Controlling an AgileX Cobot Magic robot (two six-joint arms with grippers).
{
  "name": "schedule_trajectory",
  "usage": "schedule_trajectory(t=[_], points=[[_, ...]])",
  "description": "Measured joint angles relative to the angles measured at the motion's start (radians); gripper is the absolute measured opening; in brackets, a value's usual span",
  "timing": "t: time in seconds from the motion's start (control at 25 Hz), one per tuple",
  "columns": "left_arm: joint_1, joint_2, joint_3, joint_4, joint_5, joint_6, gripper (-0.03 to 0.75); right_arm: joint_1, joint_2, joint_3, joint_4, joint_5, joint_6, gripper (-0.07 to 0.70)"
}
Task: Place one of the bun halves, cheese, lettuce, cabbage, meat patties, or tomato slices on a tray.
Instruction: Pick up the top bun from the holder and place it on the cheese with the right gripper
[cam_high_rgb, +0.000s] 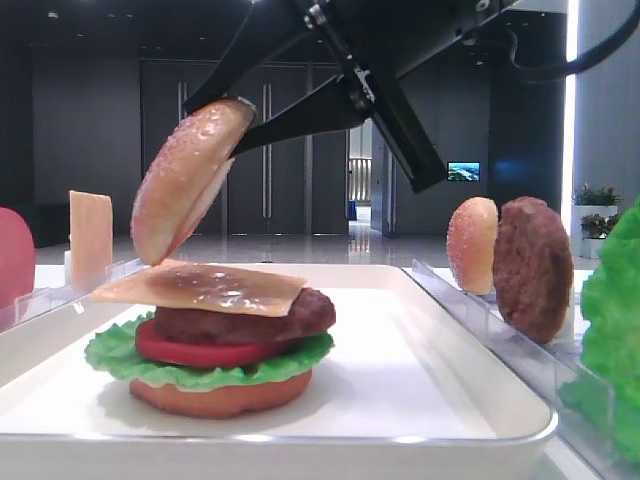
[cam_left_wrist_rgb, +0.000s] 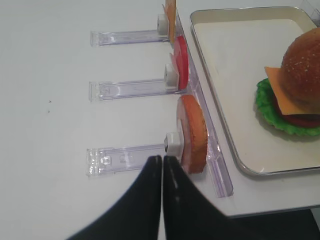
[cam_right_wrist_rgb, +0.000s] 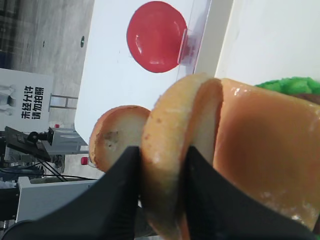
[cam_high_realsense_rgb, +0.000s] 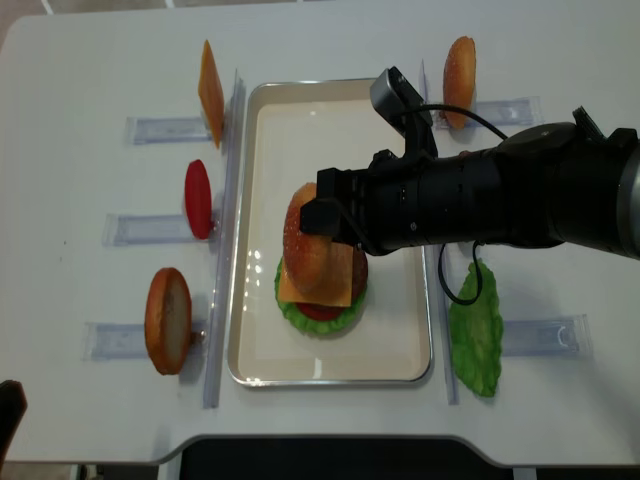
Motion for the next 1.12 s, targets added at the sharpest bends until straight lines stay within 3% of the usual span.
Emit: schedule_trajectory(t=[1.12], points=[[0.0,0.0,0.0,0.0,0.0,0.0,0.0,0.001,0.001,0.021,0.007,-0.029,-0.002,0.193]])
